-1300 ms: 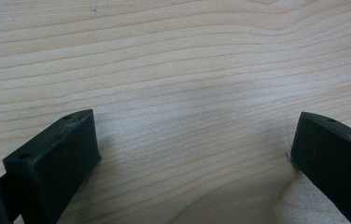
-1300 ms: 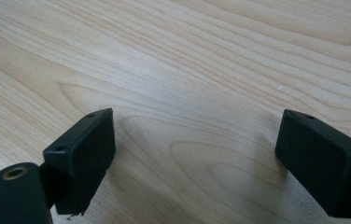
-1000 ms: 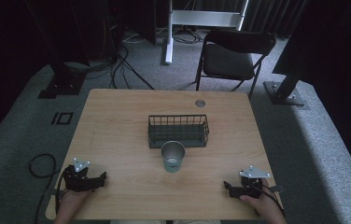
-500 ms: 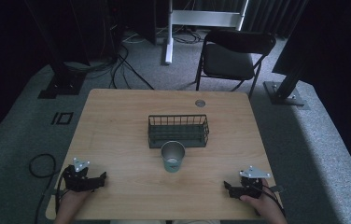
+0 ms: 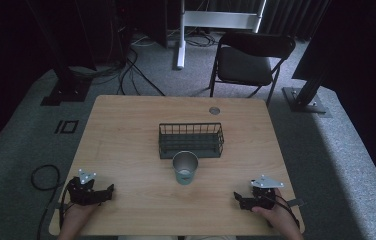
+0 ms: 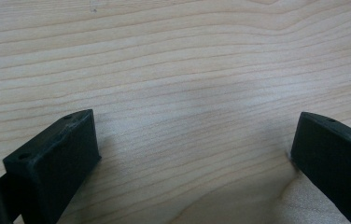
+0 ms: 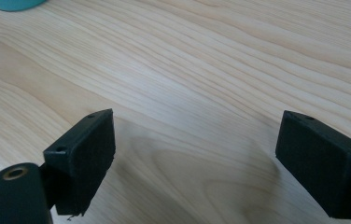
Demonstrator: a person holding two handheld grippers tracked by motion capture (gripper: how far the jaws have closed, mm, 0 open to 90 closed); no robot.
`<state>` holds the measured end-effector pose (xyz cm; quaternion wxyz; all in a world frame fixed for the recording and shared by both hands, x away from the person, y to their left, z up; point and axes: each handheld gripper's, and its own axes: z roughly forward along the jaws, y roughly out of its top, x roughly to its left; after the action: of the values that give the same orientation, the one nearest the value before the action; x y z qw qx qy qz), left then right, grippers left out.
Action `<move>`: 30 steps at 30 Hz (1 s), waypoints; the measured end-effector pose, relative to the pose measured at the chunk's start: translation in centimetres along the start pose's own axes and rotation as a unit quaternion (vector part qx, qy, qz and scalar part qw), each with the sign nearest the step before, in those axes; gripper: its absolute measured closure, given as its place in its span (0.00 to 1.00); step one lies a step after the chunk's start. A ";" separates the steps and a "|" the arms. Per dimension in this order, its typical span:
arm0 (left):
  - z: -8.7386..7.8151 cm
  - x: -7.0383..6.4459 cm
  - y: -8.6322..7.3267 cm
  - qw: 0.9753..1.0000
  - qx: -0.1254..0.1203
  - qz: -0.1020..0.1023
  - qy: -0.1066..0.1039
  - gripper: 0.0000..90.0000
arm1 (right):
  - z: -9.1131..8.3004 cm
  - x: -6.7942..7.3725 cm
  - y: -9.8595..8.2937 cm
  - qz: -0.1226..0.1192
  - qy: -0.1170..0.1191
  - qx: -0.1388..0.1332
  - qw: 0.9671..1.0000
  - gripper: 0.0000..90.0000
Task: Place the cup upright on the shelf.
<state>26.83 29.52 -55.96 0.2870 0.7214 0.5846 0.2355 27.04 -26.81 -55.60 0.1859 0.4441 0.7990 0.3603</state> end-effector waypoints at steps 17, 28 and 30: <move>0.0 0.0 0.0 1.000 0.000 0.000 0.000 0.02 | 2.2 3.7 3.2 -0.052 0.061 -0.019 0.997 0.15; 0.0 0.0 0.0 1.000 0.000 0.000 0.000 0.02 | 3.8 6.3 5.4 -0.077 0.105 -0.036 0.991 0.15; 0.0 0.0 0.0 1.000 0.000 0.000 0.000 0.02 | 4.1 6.7 5.9 -0.081 0.112 -0.040 0.990 0.15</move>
<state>26.83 29.52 -55.96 0.2870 0.7214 0.5845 0.2355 29.34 -17.45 -53.85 0.1418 0.3268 0.8332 0.4230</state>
